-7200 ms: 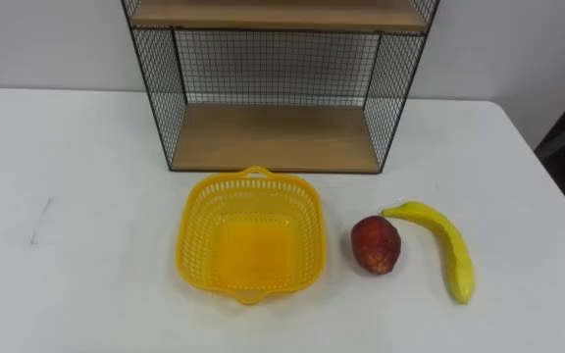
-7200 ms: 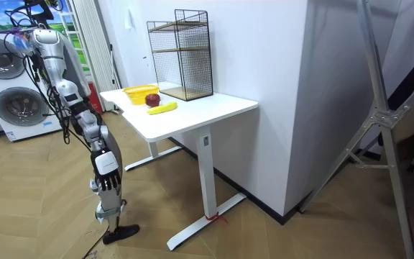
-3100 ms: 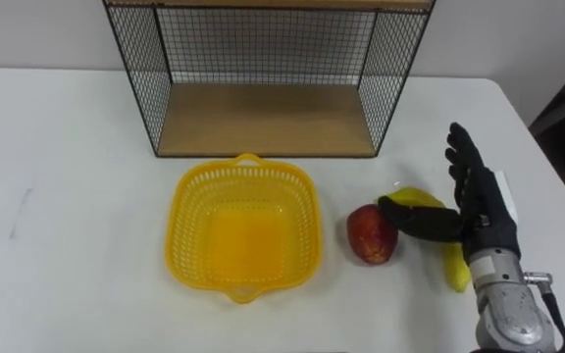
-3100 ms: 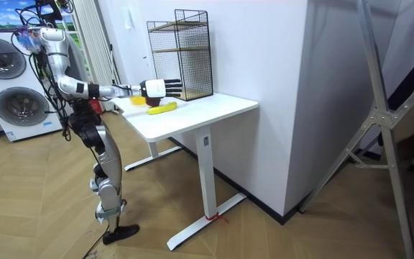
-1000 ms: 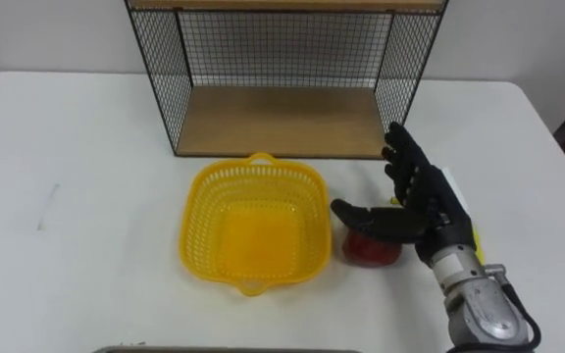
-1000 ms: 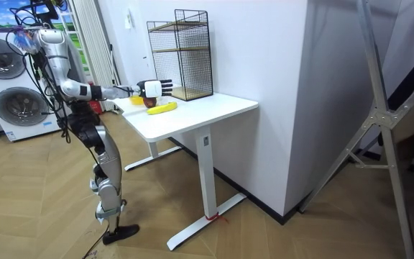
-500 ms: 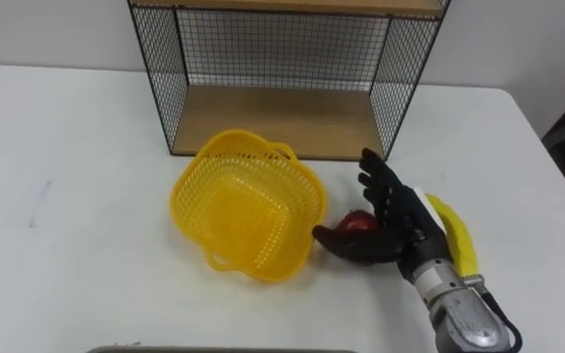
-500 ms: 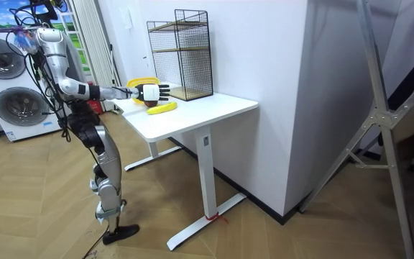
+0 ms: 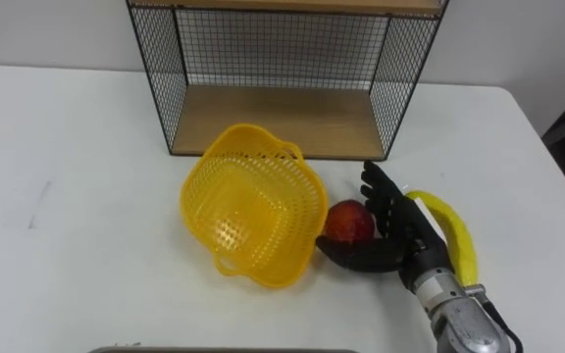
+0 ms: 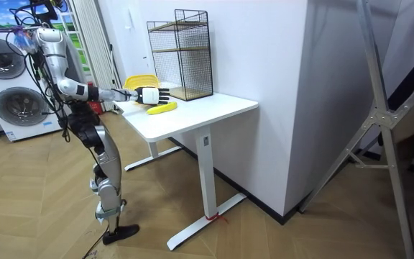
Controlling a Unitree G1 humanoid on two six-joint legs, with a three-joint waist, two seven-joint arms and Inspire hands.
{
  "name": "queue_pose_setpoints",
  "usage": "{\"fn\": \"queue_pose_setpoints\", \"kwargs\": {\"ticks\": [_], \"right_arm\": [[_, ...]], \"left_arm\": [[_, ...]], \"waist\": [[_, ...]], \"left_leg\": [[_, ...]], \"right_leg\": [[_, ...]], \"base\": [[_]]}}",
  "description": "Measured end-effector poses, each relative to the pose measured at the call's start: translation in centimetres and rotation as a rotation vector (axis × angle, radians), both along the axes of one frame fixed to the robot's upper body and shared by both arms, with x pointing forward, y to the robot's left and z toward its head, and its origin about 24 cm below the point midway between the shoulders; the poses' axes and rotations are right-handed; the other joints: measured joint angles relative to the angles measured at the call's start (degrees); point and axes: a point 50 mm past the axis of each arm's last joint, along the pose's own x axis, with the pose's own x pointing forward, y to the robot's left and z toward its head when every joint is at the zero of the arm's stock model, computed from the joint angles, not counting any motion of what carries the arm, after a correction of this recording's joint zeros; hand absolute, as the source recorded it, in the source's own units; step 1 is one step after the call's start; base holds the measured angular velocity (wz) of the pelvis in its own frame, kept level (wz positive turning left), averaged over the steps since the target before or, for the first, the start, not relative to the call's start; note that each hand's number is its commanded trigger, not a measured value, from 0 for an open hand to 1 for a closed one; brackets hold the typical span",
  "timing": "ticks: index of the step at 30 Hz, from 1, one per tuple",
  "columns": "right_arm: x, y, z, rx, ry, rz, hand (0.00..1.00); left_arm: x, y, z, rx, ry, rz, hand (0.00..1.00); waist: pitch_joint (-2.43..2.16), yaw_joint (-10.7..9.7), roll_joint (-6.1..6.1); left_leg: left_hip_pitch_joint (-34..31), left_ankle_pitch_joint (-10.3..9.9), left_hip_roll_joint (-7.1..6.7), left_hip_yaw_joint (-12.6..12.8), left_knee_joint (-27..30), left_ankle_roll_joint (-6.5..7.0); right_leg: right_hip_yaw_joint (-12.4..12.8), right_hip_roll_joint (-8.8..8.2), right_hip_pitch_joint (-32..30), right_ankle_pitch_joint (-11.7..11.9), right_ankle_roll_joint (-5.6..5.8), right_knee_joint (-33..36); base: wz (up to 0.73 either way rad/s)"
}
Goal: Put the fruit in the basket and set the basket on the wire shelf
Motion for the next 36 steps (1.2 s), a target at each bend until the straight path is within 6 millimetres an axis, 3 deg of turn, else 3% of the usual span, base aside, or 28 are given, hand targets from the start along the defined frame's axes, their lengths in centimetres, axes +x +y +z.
{"fn": "queue_pose_setpoints", "kwargs": {"ticks": [8, 16, 17, 18, 19, 21, 23, 36], "right_arm": [[0.0, 0.1, 0.0, -0.063, -0.008, 0.024, 0.0], [0.0, 0.4, 0.1, -0.238, -0.04, 0.097, 0.0], [-0.1, 0.4, 0.0, -0.249, -0.041, 0.101, 0.07], [0.0, 0.4, 0.0, -0.276, -0.045, 0.111, 0.26], [-0.1, 0.5, 0.0, -0.303, -0.047, 0.122, 0.54], [-0.2, 0.5, -0.3, -0.344, -0.046, 0.138, 0.65], [-0.3, 0.4, -0.5, -0.376, -0.049, 0.142, 1.0], [0.6, -0.7, -0.6, -0.561, -0.065, 0.071, 1.0]], "left_arm": [[0.3, 0.0, 0.0, 0.01, -0.015, 0.001, 0.0], [0.0, 0.0, 0.0, 0.009, -0.005, -0.009, 0.0], [0.0, 0.1, 0.0, 0.009, -0.004, -0.009, 0.0], [0.0, 0.1, 0.0, 0.009, -0.002, -0.008, 0.0], [0.0, 0.1, 0.1, 0.008, -0.002, -0.009, 0.0], [0.0, 0.2, 0.1, 0.009, -0.001, -0.005, 0.0], [0.0, 0.2, 0.1, 0.007, -0.001, -0.004, 0.0], [0.2, 0.2, 0.1, -0.021, 0.02, -0.001, 0.0]], "waist": [[0.01, -0.06, -0.06], [-0.14, -0.85, -0.35], [-0.18, -0.86, -0.38], [-0.22, -0.84, -0.45], [-0.29, -0.83, -0.56], [-0.42, -0.81, -0.72], [-0.43, -0.64, -0.72], [-0.46, -0.19, -0.27]], "left_leg": [[-0.01, 0.0, -0.01, -0.03, 0.02, 0.0], [-0.21, 0.0, -0.01, -0.15, -0.21, 0.0], [-0.2, 0.0, -0.01, -0.14, -0.25, 0.0], [-0.18, 0.0, -0.01, -0.13, -0.24, 0.0], [-0.12, 0.0, -0.01, -0.13, -0.22, 0.0], [-0.03, 0.0, -0.01, -0.13, -0.18, 0.0], [-0.02, 0.0, -0.01, -0.14, -0.03, 0.0], [1.64, -0.12, -0.03, -0.63, -0.29, 0.0]], "right_leg": [[-0.03, 0.0, 0.08, 0.0, 0.0, -0.21], [-0.15, 0.1, 0.21, 0.22, 0.02, -1.03], [-0.12, 0.1, 0.19, 0.22, 0.02, -1.03], [-0.08, 0.1, 0.17, 0.22, 0.02, -1.01], [-0.05, 0.1, 0.18, 0.22, 0.01, -0.95], [-0.01, 0.1, 0.23, 0.23, 0.01, -0.91], [-0.01, 0.09, 0.31, 0.27, 0.01, -0.9], [-0.2, 0.12, 2.12, 0.27, 0.02, -1.18]], "base": [[0.0], [0.0], [0.0], [0.0], [0.0], [0.0], [0.0], [0.01]]}}
